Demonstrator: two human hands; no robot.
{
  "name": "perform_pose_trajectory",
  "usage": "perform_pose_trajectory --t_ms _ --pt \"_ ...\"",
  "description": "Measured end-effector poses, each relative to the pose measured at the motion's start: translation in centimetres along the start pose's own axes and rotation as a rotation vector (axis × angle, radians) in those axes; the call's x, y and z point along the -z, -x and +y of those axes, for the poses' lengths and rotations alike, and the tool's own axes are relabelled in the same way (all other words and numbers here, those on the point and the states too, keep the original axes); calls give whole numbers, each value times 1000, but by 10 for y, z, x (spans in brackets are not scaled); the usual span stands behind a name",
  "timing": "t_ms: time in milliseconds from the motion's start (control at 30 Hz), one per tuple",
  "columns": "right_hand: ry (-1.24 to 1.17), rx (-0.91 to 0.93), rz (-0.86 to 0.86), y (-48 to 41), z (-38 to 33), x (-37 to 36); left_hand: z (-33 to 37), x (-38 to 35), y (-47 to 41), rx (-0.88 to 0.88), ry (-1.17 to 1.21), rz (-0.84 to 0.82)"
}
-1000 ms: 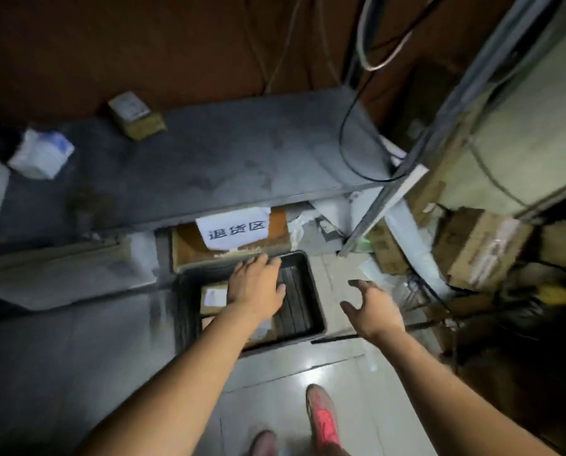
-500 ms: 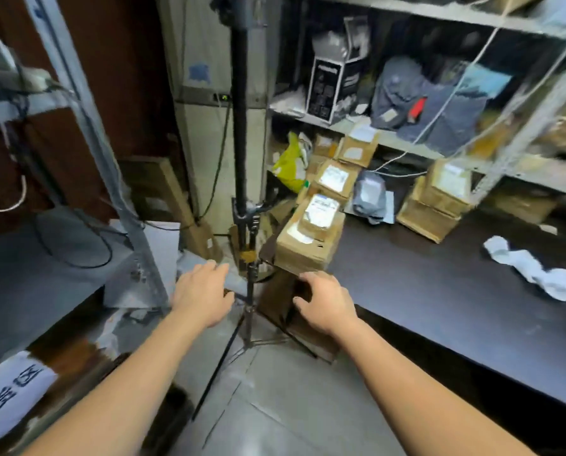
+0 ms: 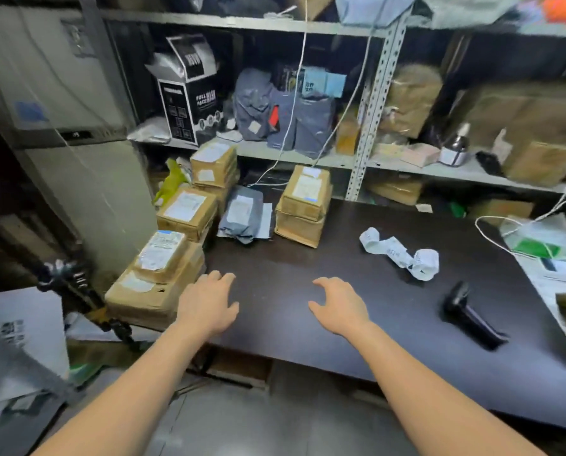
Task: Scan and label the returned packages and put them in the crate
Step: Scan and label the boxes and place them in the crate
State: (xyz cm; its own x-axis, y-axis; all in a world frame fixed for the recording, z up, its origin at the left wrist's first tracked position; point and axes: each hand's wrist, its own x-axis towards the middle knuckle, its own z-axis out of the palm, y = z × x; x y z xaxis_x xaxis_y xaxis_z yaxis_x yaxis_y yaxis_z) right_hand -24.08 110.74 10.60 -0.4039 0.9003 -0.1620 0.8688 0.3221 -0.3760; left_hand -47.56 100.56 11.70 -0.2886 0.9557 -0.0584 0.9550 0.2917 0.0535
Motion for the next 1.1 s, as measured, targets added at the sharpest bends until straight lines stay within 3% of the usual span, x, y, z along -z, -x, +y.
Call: perform_pose_trajectory --t_ms 300,467,667,800,933,1100 --pt "-208 -120 28 -117 69 31 62 -6 -155 19 205 -22" --pt "-522 -248 86 -203 67 46 72 -8 -257 106 485 -6" --pt "-721 -288 106 -295 51 63 74 -9 -355 217 789 -6" --pt "-844 -270 74 -325 46 61 84 -14 -378 189 959 -140" --pt "-960 -198 31 -325 51 54 98 -10 -369 101 947 -10" --pt "-1062 -113 93 -287 82 67 135 2 -329 12 1065 54"
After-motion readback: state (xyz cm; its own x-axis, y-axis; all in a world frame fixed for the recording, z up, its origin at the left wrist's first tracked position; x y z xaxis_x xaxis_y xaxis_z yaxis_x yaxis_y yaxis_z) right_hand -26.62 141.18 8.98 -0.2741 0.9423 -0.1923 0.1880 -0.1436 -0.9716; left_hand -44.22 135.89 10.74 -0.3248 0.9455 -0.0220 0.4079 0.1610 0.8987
